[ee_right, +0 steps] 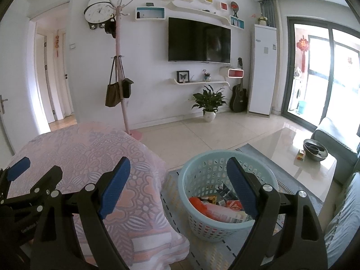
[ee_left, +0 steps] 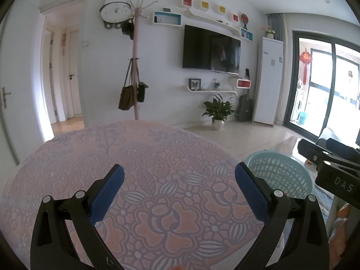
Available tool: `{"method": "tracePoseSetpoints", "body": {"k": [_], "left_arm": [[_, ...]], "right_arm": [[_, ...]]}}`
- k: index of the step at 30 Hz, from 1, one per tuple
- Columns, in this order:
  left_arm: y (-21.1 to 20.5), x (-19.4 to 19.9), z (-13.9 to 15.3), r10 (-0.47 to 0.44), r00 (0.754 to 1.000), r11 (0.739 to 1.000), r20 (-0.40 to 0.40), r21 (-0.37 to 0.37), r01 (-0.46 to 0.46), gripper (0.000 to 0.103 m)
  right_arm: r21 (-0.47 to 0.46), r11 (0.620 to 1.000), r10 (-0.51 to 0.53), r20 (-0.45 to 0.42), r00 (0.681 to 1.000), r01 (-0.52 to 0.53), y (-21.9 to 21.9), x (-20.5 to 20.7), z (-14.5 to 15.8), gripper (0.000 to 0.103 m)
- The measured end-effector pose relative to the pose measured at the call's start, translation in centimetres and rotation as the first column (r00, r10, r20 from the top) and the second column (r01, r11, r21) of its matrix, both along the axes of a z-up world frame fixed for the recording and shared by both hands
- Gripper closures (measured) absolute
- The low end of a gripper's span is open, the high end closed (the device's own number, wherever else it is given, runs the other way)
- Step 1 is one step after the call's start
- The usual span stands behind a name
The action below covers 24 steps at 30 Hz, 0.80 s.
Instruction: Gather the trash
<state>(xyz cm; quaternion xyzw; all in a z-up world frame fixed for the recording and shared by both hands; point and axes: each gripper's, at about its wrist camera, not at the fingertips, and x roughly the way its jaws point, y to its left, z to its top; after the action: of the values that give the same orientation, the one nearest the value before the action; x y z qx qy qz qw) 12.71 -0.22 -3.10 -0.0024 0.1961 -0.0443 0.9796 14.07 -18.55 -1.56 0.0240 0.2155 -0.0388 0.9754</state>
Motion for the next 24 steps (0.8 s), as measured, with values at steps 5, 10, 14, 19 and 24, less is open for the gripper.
{"method": "tracePoseSetpoints", "body": {"k": [5,10,14,19,24], "left_arm": [[0.0,-0.2,0.1,0.000,1.000,1.000,0.010,-0.003,0.000,0.008],[0.2,-0.2,0.5,0.002,1.000,1.000,0.012,-0.009,-0.002,0.008],[0.2,-0.3,0.6,0.003,1.000,1.000,0.014,-0.009,-0.003,0.008],[0.1,-0.3,0.6,0.004,1.000,1.000,0.014,-0.007,-0.004,0.008],[0.0,-0.3,1.3,0.012,1.000,1.000,0.021,0.007,-0.012,0.008]], "right_arm": [[-0.001,1.000,0.000,0.000,1.000,0.000,0.0,0.0,0.0,0.020],[-0.001,1.000,0.000,0.000,1.000,0.000,0.0,0.0,0.0,0.020],[-0.001,1.000,0.000,0.000,1.000,0.000,0.0,0.0,0.0,0.020],[-0.006,1.000,0.006,-0.004,1.000,-0.006,0.3,0.1,0.0,0.020],[-0.018,1.000,0.002,-0.008,1.000,-0.002,0.4,0.2,0.2,0.020]]}}
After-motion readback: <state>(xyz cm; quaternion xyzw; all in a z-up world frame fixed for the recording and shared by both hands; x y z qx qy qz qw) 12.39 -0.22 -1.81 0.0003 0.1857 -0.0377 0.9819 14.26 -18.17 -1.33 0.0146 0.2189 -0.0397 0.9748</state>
